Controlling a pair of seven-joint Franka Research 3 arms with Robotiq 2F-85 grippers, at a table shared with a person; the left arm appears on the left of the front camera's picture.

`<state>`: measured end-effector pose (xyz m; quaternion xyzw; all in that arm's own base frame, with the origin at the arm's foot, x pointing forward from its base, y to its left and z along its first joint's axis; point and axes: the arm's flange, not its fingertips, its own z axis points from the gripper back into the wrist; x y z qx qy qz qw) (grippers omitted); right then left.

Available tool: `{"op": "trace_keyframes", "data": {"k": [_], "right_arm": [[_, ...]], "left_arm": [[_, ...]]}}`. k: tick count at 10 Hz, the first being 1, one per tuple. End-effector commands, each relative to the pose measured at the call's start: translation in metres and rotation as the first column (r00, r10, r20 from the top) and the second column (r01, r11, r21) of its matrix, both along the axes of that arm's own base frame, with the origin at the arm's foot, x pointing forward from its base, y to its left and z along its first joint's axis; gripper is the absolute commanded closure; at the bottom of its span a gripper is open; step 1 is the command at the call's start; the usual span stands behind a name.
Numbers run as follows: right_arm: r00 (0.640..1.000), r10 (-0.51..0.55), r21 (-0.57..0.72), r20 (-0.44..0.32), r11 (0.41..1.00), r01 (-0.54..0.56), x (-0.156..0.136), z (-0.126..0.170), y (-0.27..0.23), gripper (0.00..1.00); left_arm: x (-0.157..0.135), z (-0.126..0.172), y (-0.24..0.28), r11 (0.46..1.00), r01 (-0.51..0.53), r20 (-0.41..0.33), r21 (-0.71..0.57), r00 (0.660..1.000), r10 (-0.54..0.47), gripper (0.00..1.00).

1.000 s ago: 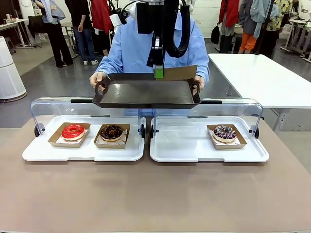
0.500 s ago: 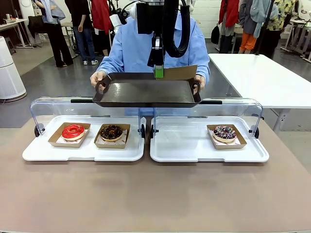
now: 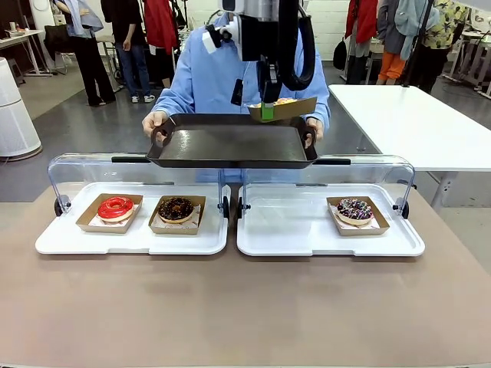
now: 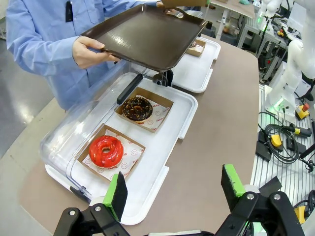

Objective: Provide the desired donut to the person.
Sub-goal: Place the picked Paper togo box onto the Handle tray extended by the person.

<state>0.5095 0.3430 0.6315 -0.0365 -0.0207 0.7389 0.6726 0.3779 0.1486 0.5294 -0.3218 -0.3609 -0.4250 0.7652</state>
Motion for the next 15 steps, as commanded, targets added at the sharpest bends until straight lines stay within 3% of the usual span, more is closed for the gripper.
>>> {"op": "trace_keyframes", "data": {"k": [1,8,11,15], "right_arm": [[0.999,-0.048,0.023,0.005,0.999,0.048,0.021,-0.012,-0.003,0.98],[0.975,-0.218,0.114,-0.033,0.969,0.221,0.067,-0.048,-0.003,0.98],[0.973,-0.225,0.127,-0.047,0.965,0.229,0.075,-0.055,-0.009,0.98],[0.986,-0.158,0.142,-0.061,0.976,0.165,0.076,-0.059,-0.012,0.98]], "left_arm": [[0.000,0.001,0.000,1.000,0.005,0.012,-0.017,1.000,-0.005,0.00],[0.000,0.001,0.000,1.000,0.005,0.012,-0.017,1.000,-0.005,0.00],[0.000,0.001,0.000,1.000,0.005,0.012,-0.017,1.000,-0.005,0.00],[0.000,0.001,0.000,1.000,0.005,0.012,-0.017,1.000,-0.005,0.00]]}}
